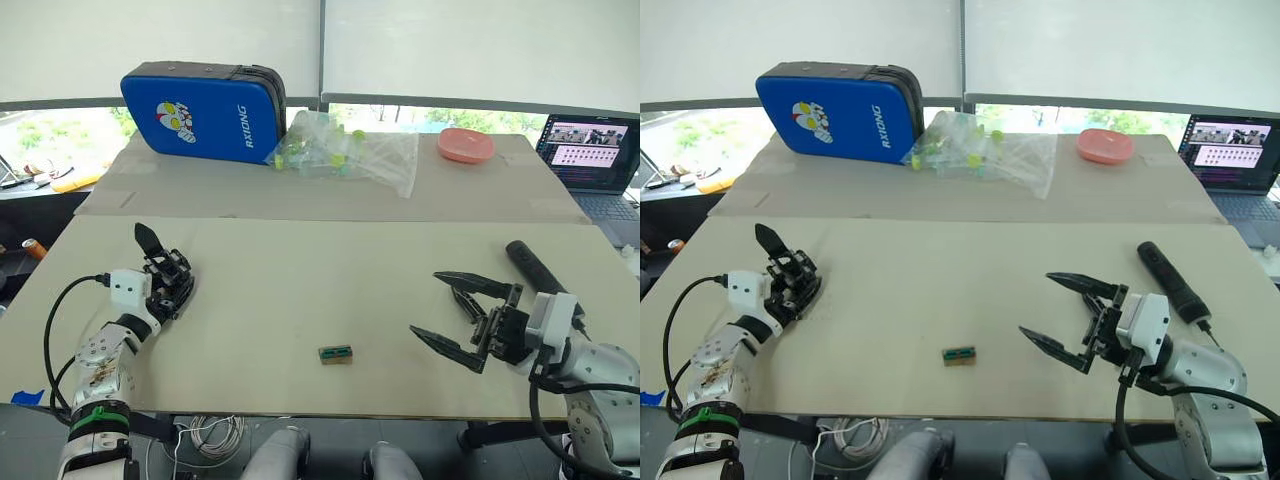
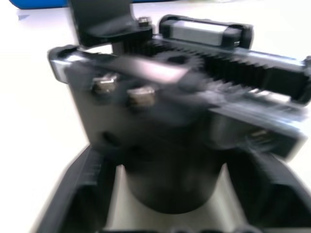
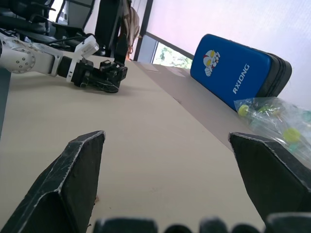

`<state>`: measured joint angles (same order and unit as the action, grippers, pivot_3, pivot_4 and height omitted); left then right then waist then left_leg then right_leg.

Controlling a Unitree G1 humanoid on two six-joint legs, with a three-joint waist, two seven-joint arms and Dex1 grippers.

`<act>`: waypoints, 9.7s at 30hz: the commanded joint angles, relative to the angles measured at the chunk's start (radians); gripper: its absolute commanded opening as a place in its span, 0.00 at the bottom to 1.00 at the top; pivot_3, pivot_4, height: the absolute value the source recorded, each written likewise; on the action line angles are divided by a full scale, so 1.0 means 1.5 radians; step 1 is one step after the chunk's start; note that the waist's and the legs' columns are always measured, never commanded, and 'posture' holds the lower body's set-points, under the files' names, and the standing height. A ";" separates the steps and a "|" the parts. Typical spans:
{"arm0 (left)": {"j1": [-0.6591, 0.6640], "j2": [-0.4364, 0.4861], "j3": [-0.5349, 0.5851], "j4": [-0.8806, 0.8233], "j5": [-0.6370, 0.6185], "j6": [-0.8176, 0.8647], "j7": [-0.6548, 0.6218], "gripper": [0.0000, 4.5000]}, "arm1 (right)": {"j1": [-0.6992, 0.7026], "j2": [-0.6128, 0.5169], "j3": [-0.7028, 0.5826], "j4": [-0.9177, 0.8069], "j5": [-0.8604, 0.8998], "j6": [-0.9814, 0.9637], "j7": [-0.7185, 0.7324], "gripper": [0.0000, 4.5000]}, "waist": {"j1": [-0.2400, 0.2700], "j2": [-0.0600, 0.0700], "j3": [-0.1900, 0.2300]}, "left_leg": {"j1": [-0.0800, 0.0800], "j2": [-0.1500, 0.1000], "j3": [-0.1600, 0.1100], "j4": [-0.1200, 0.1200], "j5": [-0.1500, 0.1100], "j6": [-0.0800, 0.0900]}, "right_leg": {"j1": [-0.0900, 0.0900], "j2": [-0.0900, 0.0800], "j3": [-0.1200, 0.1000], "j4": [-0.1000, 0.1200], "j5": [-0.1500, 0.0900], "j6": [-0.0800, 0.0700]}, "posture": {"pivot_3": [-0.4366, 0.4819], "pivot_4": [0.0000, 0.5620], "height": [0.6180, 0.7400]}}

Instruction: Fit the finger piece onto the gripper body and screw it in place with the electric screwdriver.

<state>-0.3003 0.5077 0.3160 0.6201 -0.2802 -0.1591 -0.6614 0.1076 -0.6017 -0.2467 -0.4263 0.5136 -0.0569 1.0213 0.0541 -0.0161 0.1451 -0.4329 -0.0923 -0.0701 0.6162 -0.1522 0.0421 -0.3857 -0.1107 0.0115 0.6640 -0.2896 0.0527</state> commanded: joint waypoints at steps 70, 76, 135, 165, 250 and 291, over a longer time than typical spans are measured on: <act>-0.119 -0.124 -0.336 -0.122 0.071 0.084 -0.291 0.99 | 0.354 0.036 -0.183 -0.191 0.017 -0.023 -0.048 1.00 | -0.021 -0.001 0.001 | -0.004 -0.001 0.000 0.008 -0.001 0.003 | 0.000 0.001 0.001 -0.001 0.001 0.003 | 0.48 0.27 1.00; -0.131 -0.067 -0.276 -0.105 0.032 0.063 -0.327 0.99 | 0.392 0.050 -0.218 -0.188 0.029 -0.037 -0.048 1.00 | -0.027 -0.001 0.001 | -0.004 0.000 0.000 0.007 -0.001 0.003 | -0.001 0.001 0.001 -0.001 0.000 0.003 | 0.48 0.27 1.00; -0.100 0.080 -0.148 -0.540 -0.249 0.394 -0.347 1.00 | -0.570 -0.248 0.486 0.403 -0.154 0.818 -0.068 0.66 | -0.037 -0.001 0.003 | -0.005 0.000 0.002 0.008 0.000 0.007 | -0.002 -0.001 0.001 -0.002 0.001 0.003 | 0.48 0.27 1.00; -0.326 -0.196 -0.073 -0.442 -0.416 0.532 0.039 1.00 | -0.434 0.014 0.119 -0.153 -0.271 0.533 -0.464 0.25 | -0.028 -0.004 0.003 | -0.008 -0.001 0.002 0.008 0.002 0.008 | -0.002 0.003 0.001 0.001 0.002 0.004 | 0.48 0.27 1.00; -0.417 -0.012 -0.265 -0.416 -0.405 0.766 -0.375 0.02 | -0.610 0.009 0.031 0.028 0.702 1.048 -0.546 1.00 | -0.038 -0.004 0.003 | -0.009 -0.001 0.002 0.006 0.002 0.008 | -0.004 -0.001 0.004 -0.001 0.001 0.003 | 0.48 0.27 1.00; -0.405 -0.003 -0.259 -0.430 -0.396 0.784 -0.412 0.02 | -0.587 -0.141 0.208 0.002 0.849 0.839 -0.629 0.10 | -0.043 -0.005 0.005 | -0.009 -0.001 0.002 0.006 0.002 0.010 | -0.003 -0.001 0.002 -0.003 0.001 0.003 | 0.48 0.27 1.00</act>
<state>-0.8848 0.4861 -0.1018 -0.0067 -0.8665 1.0192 -1.2771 -0.7757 -0.8112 0.0782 -0.4017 1.7775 1.2322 0.0496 -0.0102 -0.0229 0.1523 -0.4470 -0.0933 -0.0675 0.6258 -0.1492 0.0567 -0.3900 -0.1122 0.0141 0.6602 -0.2878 0.0570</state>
